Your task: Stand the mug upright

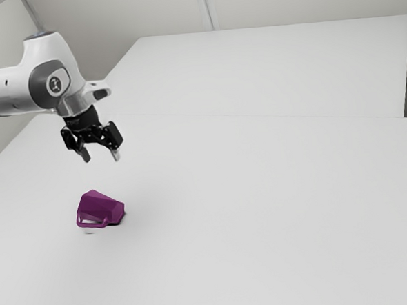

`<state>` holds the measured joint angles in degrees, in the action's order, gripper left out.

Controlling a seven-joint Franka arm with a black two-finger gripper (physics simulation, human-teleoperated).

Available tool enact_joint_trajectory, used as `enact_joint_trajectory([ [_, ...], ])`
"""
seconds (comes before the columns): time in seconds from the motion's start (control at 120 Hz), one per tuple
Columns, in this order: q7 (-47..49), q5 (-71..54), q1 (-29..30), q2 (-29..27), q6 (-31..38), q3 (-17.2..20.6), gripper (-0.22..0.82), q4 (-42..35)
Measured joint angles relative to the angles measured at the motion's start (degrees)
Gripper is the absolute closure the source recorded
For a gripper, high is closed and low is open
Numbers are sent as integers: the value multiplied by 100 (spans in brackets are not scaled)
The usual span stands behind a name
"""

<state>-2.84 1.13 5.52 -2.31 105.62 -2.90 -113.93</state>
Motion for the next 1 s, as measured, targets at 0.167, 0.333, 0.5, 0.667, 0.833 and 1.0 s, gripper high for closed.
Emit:
enact_joint_trajectory([
  [0.167,-324,101,326,51,299,0,0,-204],
  [0.333,-608,211,636,101,531,-3,0,-372],
  [0.5,-948,345,898,135,715,-4,0,-536],
  [0.667,-1405,620,1143,310,847,-4,0,-613],
  [0.833,-1956,926,1371,450,907,-2,0,-615],
  [1.0,-2508,1256,1648,670,917,3,0,-575],
])
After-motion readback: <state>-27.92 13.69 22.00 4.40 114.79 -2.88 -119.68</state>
